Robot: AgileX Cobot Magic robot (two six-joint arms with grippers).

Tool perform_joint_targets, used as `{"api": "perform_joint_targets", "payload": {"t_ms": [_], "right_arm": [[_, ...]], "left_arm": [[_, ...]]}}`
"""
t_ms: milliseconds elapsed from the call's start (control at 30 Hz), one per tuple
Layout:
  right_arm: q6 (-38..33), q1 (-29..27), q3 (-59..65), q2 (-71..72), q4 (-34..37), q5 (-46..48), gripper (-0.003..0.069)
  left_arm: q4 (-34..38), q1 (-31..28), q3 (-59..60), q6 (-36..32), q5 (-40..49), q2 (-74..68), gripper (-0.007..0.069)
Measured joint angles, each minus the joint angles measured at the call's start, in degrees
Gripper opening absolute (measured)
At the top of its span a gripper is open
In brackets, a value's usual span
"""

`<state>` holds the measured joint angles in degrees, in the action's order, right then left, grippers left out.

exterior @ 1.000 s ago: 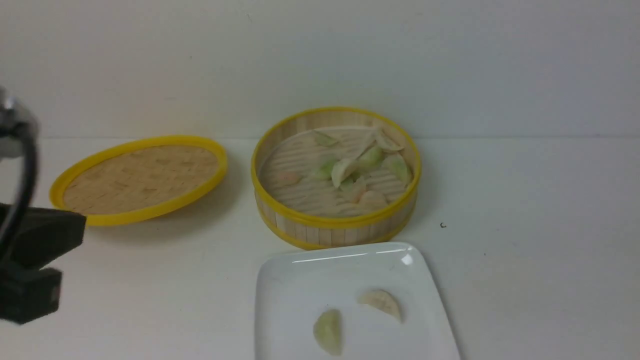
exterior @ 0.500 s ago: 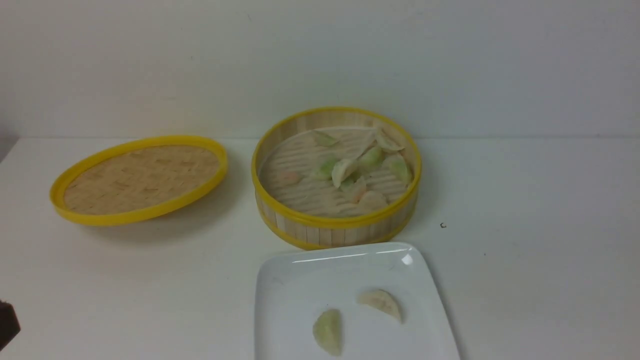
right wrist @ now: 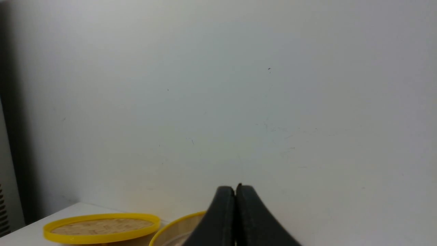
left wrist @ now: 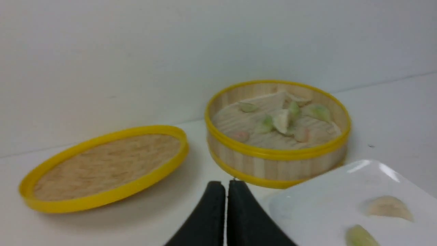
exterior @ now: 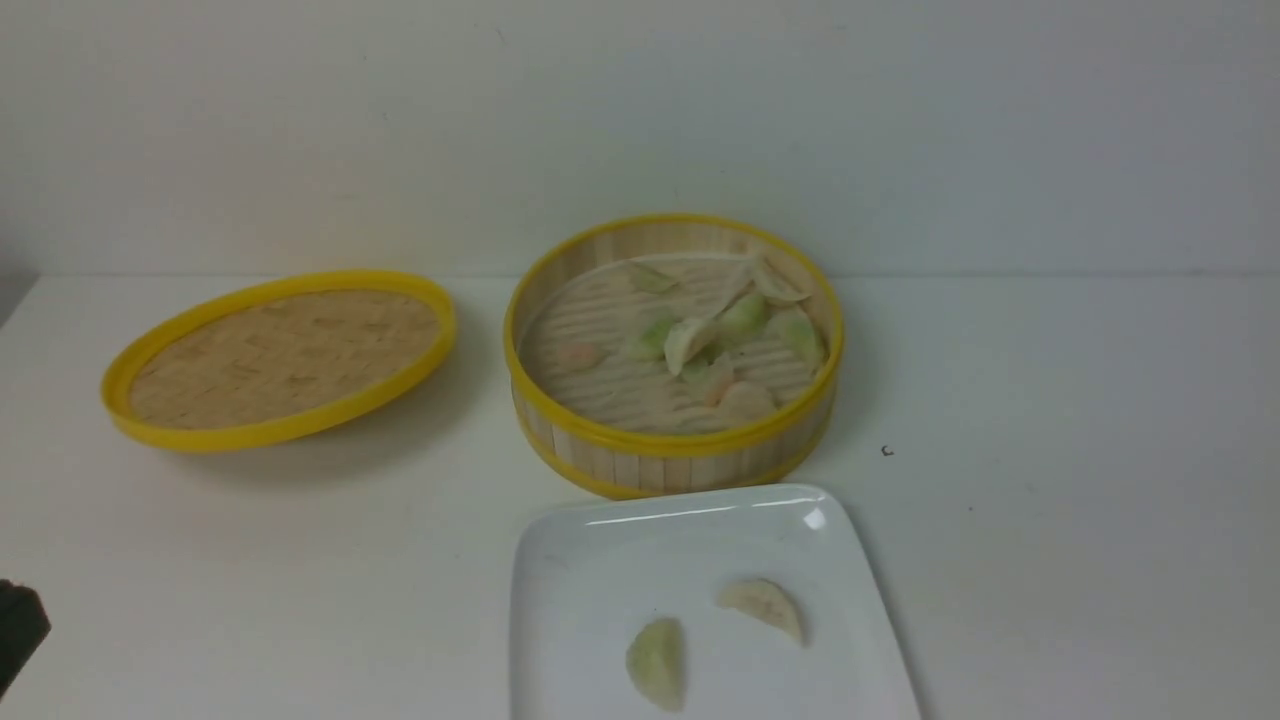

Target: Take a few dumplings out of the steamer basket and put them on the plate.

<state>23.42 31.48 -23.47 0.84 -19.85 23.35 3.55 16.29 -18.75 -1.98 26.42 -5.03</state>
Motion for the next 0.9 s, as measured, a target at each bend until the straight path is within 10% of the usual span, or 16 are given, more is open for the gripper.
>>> {"api": "perform_joint_targets", "payload": {"t_ms": [300,900], "right_arm": [[0.0,0.0,0.0,0.0,0.0,-0.05,-0.0013],[-0.05,0.0,0.0,0.0,-0.06,-0.05,-0.0013]], "left_arm": [[1.18,-14.81,19.55,-2.66,-6.95,5.69,-0.0006],[0.61,-15.09,20.37,-2.53,-4.86,5.69,-0.0006]]}}
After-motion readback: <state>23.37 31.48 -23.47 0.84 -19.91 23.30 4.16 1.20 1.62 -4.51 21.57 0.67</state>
